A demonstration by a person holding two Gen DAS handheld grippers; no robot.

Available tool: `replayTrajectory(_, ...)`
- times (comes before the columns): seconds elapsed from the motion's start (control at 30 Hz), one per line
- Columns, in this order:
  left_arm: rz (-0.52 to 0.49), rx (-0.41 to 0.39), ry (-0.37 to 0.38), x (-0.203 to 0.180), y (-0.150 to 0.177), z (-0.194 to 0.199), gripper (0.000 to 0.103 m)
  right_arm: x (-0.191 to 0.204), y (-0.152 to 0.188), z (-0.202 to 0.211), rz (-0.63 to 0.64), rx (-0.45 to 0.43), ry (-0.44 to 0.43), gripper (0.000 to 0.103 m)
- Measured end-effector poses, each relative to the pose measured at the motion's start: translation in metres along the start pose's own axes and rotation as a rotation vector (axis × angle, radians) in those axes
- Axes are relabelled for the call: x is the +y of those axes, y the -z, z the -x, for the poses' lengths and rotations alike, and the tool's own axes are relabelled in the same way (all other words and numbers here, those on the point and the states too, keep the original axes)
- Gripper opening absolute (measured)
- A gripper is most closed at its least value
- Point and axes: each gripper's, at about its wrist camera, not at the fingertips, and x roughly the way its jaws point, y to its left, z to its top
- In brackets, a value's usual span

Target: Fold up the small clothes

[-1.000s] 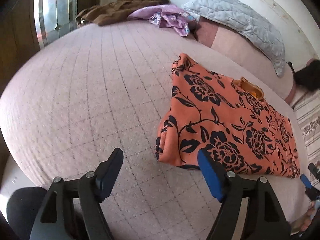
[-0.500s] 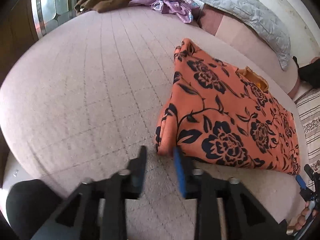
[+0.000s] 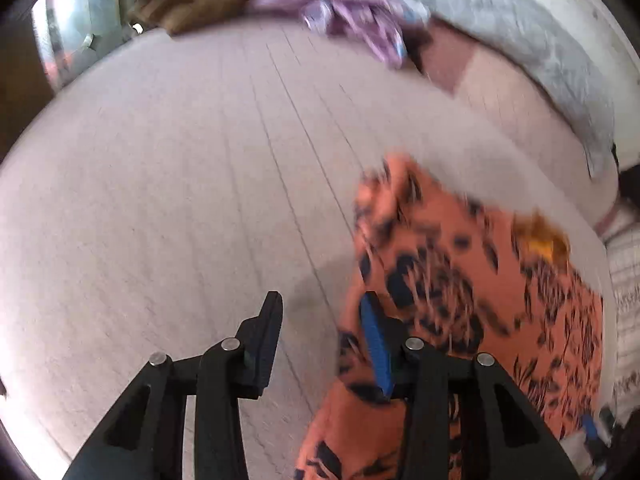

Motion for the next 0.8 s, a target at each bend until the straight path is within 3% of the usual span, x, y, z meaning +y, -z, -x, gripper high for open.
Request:
replayTrajectory(0.03,-0.015,-0.046,0.006,-0.003,-0.005,0.008,0.042,-0.003,0.001,0.000,-0.002,0.000,0.003,0.072)
replayTrajectory(0.13,-0.061,-0.056,0.057,-0.017,-0.020,0.005,0.049,-0.009,0.002,0.003,-0.001,-0.006,0.014,0.072)
replayTrajectory(0.17,-0.071,-0.062,0.044,-0.023,-0.026,-0.001,0.050,-0.010,0.000,0.002,-0.005,-0.006,0.014,0.072)
replayTrajectory(0.23,-0.081,-0.002,0.044,-0.028,-0.037,-0.028,0.051,-0.013,-0.004,-0.002,-0.009,-0.005,0.013,0.072)
replayTrajectory(0.27,-0.070,0.043,-0.013,-0.024,-0.043,-0.044,0.054,-0.015,-0.007,-0.005,-0.019,-0.004,0.013,0.072)
replayTrajectory(0.3,-0.030,0.047,-0.021,-0.017,-0.047,-0.052,0.054,-0.019,-0.010,-0.009,-0.041,0.001,0.007,0.072)
replayTrajectory(0.43,-0.004,-0.026,-0.032,-0.019,-0.054,-0.030,0.054,-0.020,-0.011,0.001,-0.077,-0.026,0.001,0.072)
replayTrajectory(0.5,-0.035,-0.110,-0.047,-0.022,-0.045,-0.004,0.055,-0.018,-0.003,0.013,-0.057,-0.054,0.016,0.072)
replayTrajectory(0.6,-0.050,-0.168,-0.023,-0.023,-0.019,0.028,0.056,-0.028,0.018,0.026,-0.100,-0.060,0.015,0.072)
replayTrajectory(0.7,-0.070,-0.192,0.006,-0.032,0.007,0.049,0.060,-0.043,0.035,0.026,-0.173,-0.049,0.007,0.072)
replayTrajectory(0.8,-0.126,-0.209,0.037,-0.055,0.036,0.055,0.061,-0.048,0.031,0.024,-0.229,-0.071,-0.012,0.072)
